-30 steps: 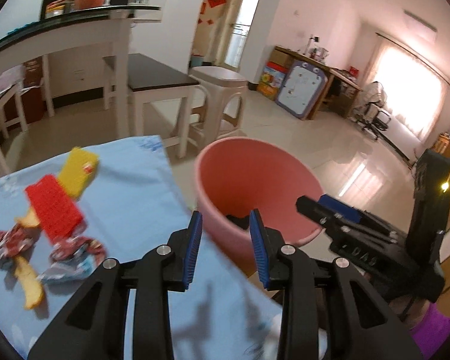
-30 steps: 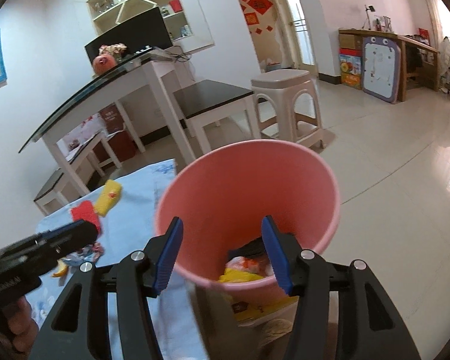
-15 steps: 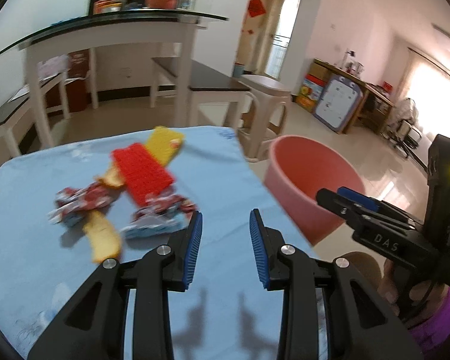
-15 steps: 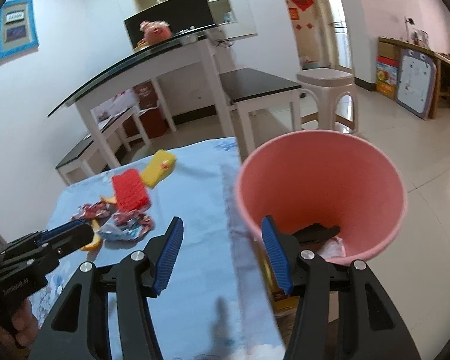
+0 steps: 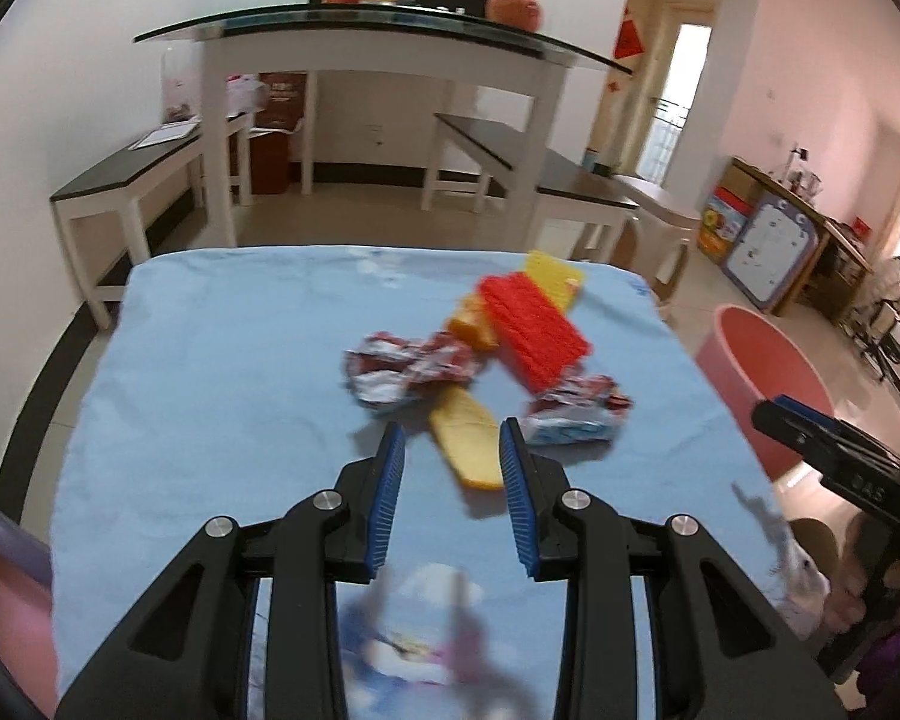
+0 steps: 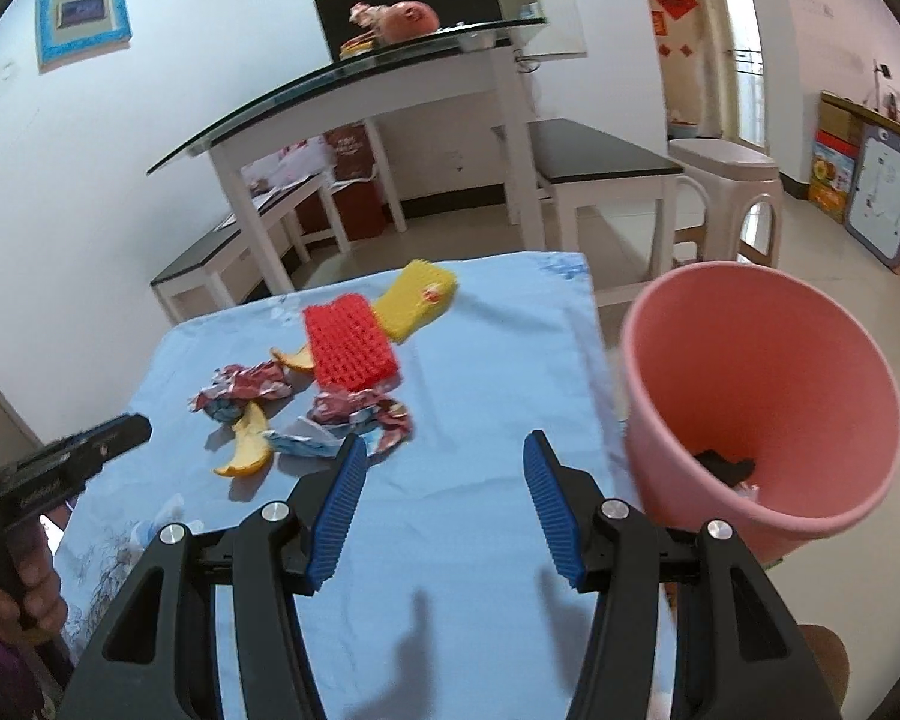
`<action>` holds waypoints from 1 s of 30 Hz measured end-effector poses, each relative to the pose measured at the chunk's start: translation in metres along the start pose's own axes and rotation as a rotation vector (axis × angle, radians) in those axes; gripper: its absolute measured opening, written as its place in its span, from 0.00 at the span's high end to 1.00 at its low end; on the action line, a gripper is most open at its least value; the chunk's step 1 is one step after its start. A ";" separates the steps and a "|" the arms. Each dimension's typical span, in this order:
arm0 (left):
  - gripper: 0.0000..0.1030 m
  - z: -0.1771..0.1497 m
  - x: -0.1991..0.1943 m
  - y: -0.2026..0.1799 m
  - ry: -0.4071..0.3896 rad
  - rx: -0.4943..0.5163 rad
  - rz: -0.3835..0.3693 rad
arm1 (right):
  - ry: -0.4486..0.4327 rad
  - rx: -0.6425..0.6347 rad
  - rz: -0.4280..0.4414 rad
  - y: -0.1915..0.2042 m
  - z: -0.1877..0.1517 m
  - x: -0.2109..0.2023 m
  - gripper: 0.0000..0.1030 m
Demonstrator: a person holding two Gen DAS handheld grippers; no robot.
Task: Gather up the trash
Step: 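Move both open tools back over the remaining trash on the table, then grasp a crumpled red-white wrapper with the left tool while the right tool grasps the red foam net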
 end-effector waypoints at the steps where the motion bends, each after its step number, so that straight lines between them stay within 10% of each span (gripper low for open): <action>1: 0.68 0.002 0.003 0.005 0.002 -0.001 0.005 | 0.004 -0.004 0.002 0.003 0.000 0.002 0.48; 26: 0.68 0.013 0.076 0.024 0.050 0.130 0.015 | 0.065 -0.132 0.113 0.060 0.043 0.075 0.46; 30: 0.88 0.010 0.073 0.026 0.041 0.119 -0.008 | 0.070 -0.187 0.085 0.073 0.053 0.099 0.46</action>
Point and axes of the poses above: each gripper's, at about its wrist camera, not at the fingertips, and x roughly the way its jaws point, y to its left, z to its top, the point moved 3 cm from there along x, roughly the way its jaws point, and after that the axes turned 2 degrees about -z, right-handed, at the moved point
